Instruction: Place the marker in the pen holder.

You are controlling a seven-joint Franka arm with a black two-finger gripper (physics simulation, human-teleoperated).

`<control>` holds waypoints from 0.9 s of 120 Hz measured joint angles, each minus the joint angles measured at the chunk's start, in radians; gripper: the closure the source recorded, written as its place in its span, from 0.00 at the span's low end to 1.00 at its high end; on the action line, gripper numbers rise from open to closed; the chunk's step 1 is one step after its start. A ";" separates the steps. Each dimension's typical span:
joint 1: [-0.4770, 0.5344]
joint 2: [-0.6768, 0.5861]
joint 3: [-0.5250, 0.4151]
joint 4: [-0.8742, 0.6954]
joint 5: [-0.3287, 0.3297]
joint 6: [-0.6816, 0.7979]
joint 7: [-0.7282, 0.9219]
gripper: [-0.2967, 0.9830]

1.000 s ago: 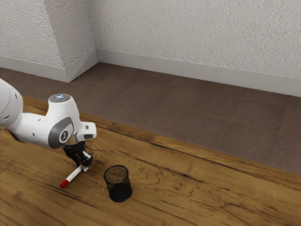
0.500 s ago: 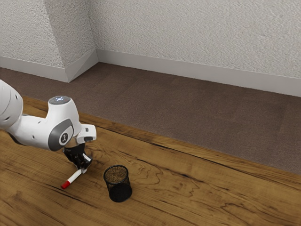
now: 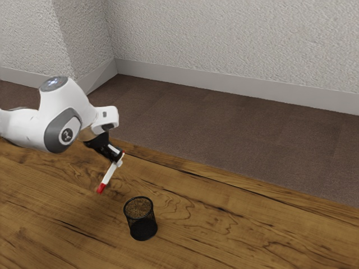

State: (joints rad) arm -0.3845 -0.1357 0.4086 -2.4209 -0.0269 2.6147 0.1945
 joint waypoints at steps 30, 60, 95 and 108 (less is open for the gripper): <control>-0.215 -0.087 -0.001 -0.035 -0.040 0.081 -0.022 0.83; -0.220 -0.052 -0.001 -0.096 -0.094 0.131 -0.032 0.83; -0.228 -0.045 -0.001 -0.115 -0.113 0.166 -0.024 0.58; -0.227 -0.035 -0.010 0.066 -0.063 0.052 -0.021 0.45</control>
State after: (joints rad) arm -0.6117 -0.1706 0.3985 -2.3549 -0.0901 2.6670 0.1735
